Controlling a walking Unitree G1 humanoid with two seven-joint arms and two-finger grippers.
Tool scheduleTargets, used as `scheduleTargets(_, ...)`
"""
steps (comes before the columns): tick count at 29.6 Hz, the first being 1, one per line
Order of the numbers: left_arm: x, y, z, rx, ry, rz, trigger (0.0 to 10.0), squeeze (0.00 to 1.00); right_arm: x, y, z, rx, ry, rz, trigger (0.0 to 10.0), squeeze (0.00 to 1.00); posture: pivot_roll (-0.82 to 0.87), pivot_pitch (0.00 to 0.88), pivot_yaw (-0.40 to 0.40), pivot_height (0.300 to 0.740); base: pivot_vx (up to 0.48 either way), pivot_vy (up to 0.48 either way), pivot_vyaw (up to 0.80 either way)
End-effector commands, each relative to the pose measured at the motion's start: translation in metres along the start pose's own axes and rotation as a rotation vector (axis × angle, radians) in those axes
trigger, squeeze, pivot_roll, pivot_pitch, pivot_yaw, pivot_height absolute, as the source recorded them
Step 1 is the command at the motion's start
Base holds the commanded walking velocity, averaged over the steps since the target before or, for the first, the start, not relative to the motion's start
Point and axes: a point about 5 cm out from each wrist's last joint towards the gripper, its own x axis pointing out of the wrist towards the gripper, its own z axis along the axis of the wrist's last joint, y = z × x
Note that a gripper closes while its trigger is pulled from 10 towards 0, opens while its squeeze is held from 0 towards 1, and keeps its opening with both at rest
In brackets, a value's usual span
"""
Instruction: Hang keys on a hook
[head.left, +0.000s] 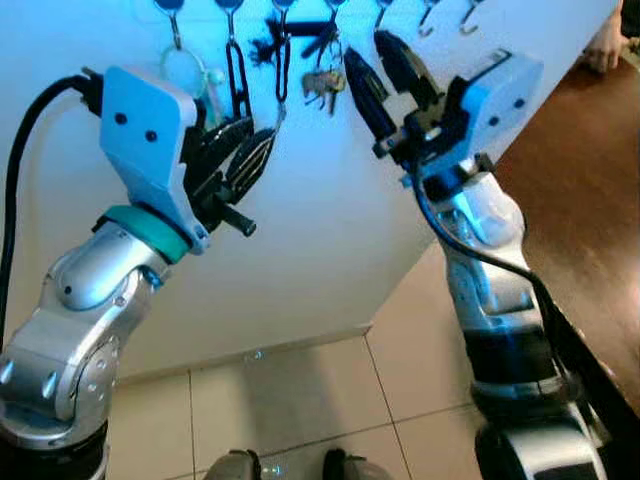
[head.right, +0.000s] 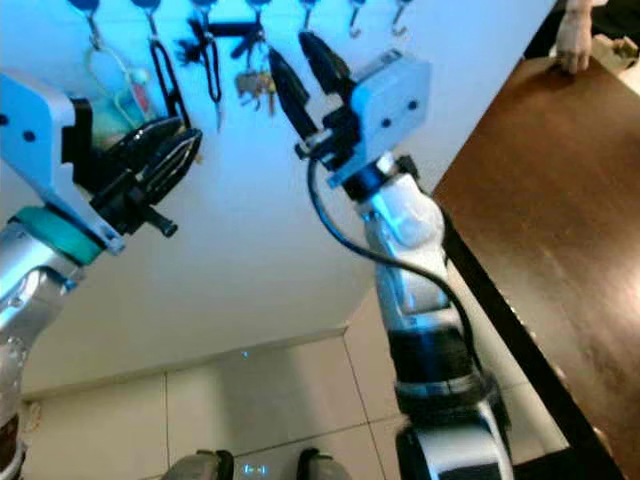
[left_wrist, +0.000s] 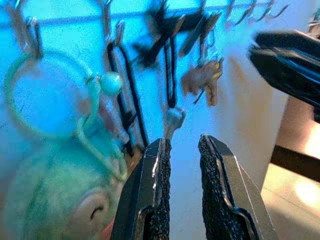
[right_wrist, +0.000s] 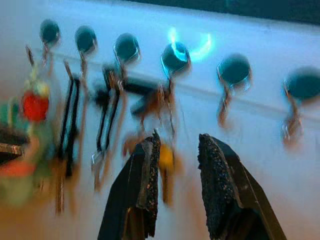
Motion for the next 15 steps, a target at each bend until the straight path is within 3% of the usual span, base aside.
scheduleTargets(1, -0.005, -0.001, -0.001, 0.007, 0.014, -0.013, 10.0, 0.0, -0.007, 0.002, 0.0, 0.016, 0.019, 0.014, 10.0, 0.0, 0.12, 0.125, 0.011, 0.74, 0.0, 0.0, 0.0)
scheduleTargets(3, -0.014, 0.003, 0.0, 0.035, 0.025, 0.005, 10.0, 0.0, -0.036, 0.007, -0.012, 0.032, 0.127, 0.013, 10.0, 0.0, 0.11, 0.114, 0.006, 0.74, 0.0, 0.0, 0.0)
scheduleTargets(4, -0.014, 0.003, 0.0, 0.035, 0.025, 0.005, 10.0, 0.0, -0.036, 0.007, -0.012, 0.032, 0.127, 0.013, 10.0, 0.0, 0.11, 0.114, 0.006, 0.74, 0.0, 0.0, 0.0)
scheduleTargets(6, -0.019, 0.012, 0.005, 0.067, 0.015, 0.06, 10.0, 0.0, -0.053, 0.009, -0.017, 0.037, 0.188, -0.005, 10.0, 0.0, 0.1, 0.101, 0.007, 0.74, 0.0, 0.0, 0.0)
scheduleTargets(15, -0.023, 0.025, 0.009, 0.088, 0.004, 0.167, 10.0, 0.0, -0.061, 0.005, -0.02, 0.026, 0.22, -0.065, 10.0, 0.0, 0.09, 0.065, 0.007, 0.74, 0.0, 0.0, 0.0)
